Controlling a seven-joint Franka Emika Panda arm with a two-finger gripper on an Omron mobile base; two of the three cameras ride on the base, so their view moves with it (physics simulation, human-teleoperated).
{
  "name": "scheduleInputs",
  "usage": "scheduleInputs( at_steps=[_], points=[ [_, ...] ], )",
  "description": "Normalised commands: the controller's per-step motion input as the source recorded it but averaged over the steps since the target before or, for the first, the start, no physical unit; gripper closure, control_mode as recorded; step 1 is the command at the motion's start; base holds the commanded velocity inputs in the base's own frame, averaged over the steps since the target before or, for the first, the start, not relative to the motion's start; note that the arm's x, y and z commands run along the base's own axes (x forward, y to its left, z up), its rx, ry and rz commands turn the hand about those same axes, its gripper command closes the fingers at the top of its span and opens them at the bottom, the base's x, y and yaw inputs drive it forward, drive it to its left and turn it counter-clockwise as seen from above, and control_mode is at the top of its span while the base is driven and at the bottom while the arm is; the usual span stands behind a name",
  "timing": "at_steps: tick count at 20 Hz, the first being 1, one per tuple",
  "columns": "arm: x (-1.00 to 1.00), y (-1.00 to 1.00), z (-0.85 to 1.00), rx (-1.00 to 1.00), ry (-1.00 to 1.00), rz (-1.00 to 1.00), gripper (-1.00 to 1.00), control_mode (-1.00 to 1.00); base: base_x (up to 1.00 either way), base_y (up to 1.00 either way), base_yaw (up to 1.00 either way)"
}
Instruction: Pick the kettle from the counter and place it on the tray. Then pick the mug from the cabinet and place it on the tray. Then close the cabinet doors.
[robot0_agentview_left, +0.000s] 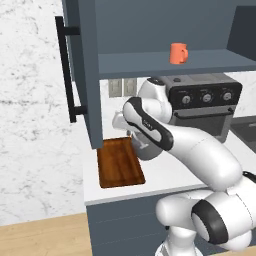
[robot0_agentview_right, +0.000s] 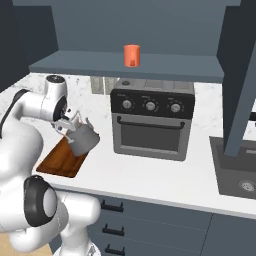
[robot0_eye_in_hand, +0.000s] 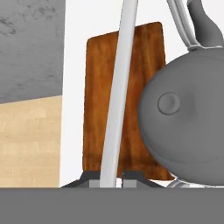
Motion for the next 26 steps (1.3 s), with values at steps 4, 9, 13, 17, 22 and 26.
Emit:
scheduleInputs(
  at_steps=[4,9,13,17,22,26],
  points=[
    [0.12,0.0,-0.07,0.0,0.0,0.0,1.0,-1.0,0.0,0.0,0.0],
    [0.07,0.04,-0.22,0.04,-0.02,0.01,1.0,-1.0,0.0,0.0,0.0],
    [0.0,0.29,-0.16,0.12,-0.11,0.03,1.0,-1.0,0.0,0.0,0.0],
    [0.0,0.21,0.0,0.2,-0.14,0.01,1.0,-1.0,0.0,0.0,0.0],
    [0.08,0.11,-0.05,0.19,-0.09,0.0,1.0,-1.0,0.0,0.0,0.0],
    [0.18,0.02,-0.14,0.17,-0.03,0.0,1.0,-1.0,0.0,0.0,0.0]
  ],
)
